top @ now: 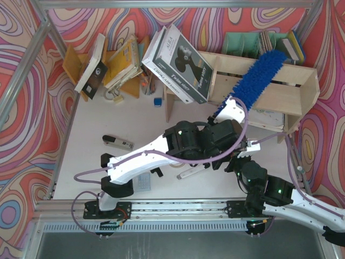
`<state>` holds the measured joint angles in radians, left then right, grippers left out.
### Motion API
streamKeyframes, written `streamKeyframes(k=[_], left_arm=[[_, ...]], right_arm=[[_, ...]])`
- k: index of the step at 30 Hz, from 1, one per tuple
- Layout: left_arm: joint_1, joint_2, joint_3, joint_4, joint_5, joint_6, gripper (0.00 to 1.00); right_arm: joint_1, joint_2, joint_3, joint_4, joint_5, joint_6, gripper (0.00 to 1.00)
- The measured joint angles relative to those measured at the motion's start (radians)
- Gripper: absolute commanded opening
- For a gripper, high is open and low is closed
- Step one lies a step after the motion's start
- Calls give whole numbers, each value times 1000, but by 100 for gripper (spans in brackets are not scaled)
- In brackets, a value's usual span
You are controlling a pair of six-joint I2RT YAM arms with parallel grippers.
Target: Dust the bookshelf with a duster
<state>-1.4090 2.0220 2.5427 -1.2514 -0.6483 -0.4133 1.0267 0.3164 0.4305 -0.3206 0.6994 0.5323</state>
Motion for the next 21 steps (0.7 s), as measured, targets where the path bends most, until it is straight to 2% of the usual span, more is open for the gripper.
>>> streamKeyframes(k=[9, 21], left_arm=[[-84, -10, 0, 69, -19, 102, 0], [-51, -97, -36, 80, -104, 120, 0]], right_arm=[[0, 34, 0, -1, 4, 7, 99], [0, 24, 0, -2, 6, 8, 99]])
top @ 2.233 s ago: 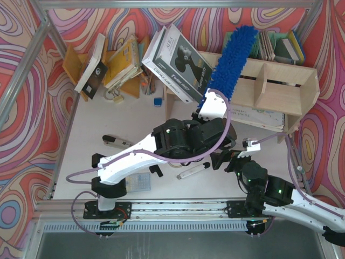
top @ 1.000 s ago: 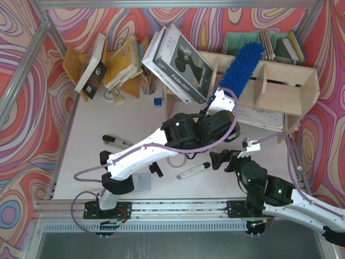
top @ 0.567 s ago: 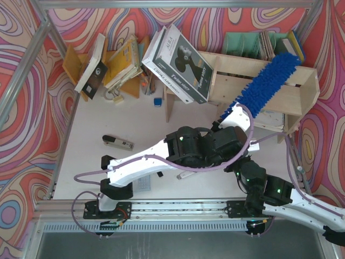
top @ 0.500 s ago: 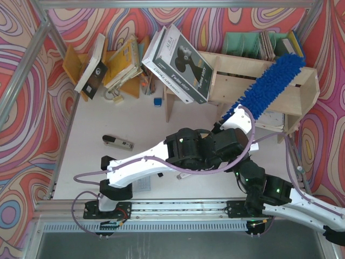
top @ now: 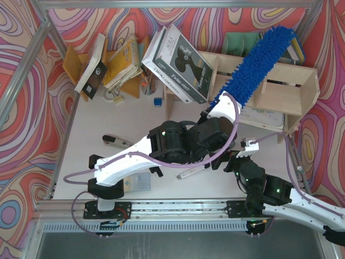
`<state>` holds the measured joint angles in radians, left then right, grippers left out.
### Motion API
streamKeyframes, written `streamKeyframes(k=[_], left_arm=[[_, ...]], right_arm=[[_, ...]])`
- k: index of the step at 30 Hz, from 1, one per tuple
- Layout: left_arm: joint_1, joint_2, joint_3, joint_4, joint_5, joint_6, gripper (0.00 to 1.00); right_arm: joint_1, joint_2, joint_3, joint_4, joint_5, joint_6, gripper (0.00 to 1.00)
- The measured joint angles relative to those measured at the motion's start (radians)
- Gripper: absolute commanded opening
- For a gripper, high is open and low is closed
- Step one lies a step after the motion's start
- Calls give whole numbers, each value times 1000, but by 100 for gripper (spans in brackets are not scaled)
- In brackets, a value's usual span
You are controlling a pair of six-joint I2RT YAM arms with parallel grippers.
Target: Dust the bookshelf with a duster
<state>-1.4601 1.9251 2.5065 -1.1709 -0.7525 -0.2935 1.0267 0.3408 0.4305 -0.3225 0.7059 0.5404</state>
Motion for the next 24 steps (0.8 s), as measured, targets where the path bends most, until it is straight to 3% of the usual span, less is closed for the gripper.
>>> streamKeyframes(k=[11, 24], left_arm=[[90, 41, 20, -17, 69, -9, 0], [101, 110, 54, -30, 211, 3, 0]], right_arm=[[0, 0, 0, 0, 0, 1, 99], [0, 1, 0, 0, 0, 3, 99]])
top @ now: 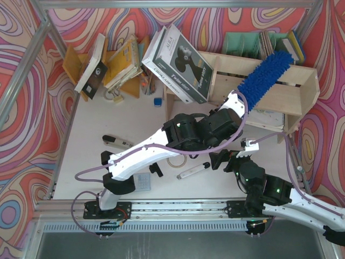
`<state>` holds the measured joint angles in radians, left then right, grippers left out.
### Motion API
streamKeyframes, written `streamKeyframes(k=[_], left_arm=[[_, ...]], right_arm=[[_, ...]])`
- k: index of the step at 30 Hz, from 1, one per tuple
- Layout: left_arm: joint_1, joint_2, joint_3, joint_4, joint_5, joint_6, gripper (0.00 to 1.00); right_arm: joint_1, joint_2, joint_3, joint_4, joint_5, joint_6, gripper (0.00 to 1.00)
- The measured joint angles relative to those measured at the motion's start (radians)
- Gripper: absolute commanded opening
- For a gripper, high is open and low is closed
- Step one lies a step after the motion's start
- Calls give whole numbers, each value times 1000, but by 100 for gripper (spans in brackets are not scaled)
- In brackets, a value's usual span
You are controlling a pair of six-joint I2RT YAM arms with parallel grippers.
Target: Dust the bookshelf with a duster
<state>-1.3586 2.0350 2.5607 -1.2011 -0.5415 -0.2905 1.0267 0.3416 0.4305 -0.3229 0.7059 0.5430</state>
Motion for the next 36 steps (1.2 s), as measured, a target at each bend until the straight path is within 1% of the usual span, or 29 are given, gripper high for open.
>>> streamKeyframes(k=[7, 12, 17, 23, 27, 36], left_arm=[[-8, 0, 2, 26, 44, 31, 0], [-60, -7, -1, 58, 55, 103, 0], [-96, -54, -49, 126, 52, 169, 0], [-85, -79, -58, 208, 36, 267, 0], [-77, -77, -61, 238, 56, 338, 0], [12, -21, -23, 239, 116, 366, 0]], right_arm=[[0, 0, 0, 0, 0, 0, 99], [0, 0, 0, 0, 0, 0, 99], [0, 0, 0, 0, 0, 0, 99], [0, 0, 0, 0, 0, 0, 99], [0, -1, 0, 0, 0, 0, 99], [0, -1, 0, 0, 0, 0, 99]])
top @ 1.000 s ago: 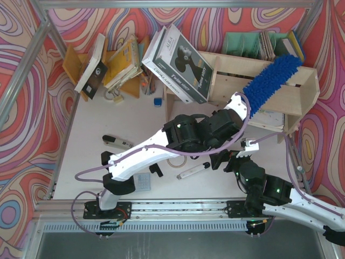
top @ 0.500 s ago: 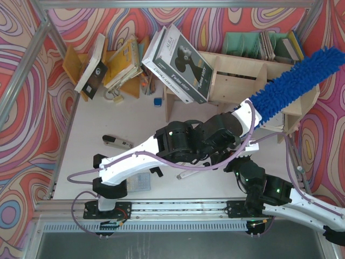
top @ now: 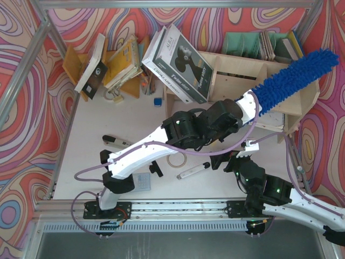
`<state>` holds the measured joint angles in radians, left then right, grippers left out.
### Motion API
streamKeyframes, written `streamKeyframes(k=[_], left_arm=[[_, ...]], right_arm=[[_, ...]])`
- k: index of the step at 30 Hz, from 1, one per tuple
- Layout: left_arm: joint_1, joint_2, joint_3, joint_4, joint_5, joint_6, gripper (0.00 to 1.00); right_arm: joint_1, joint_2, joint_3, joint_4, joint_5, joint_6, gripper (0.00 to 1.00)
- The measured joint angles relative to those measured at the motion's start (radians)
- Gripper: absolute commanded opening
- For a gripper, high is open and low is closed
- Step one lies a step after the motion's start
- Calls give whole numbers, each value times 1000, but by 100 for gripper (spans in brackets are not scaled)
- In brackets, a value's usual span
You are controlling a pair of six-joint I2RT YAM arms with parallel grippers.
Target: Dust the bookshelf with a duster
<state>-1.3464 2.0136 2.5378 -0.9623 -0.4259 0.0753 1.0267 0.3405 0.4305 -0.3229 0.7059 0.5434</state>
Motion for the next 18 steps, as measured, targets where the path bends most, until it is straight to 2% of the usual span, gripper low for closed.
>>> streamKeyframes(k=[8, 18], left_arm=[[51, 60, 8, -17, 48, 0, 0], [56, 100, 38, -54, 119, -3, 0]], right_arm=[[0, 0, 0, 0, 0, 0, 99], [0, 0, 0, 0, 0, 0, 99]])
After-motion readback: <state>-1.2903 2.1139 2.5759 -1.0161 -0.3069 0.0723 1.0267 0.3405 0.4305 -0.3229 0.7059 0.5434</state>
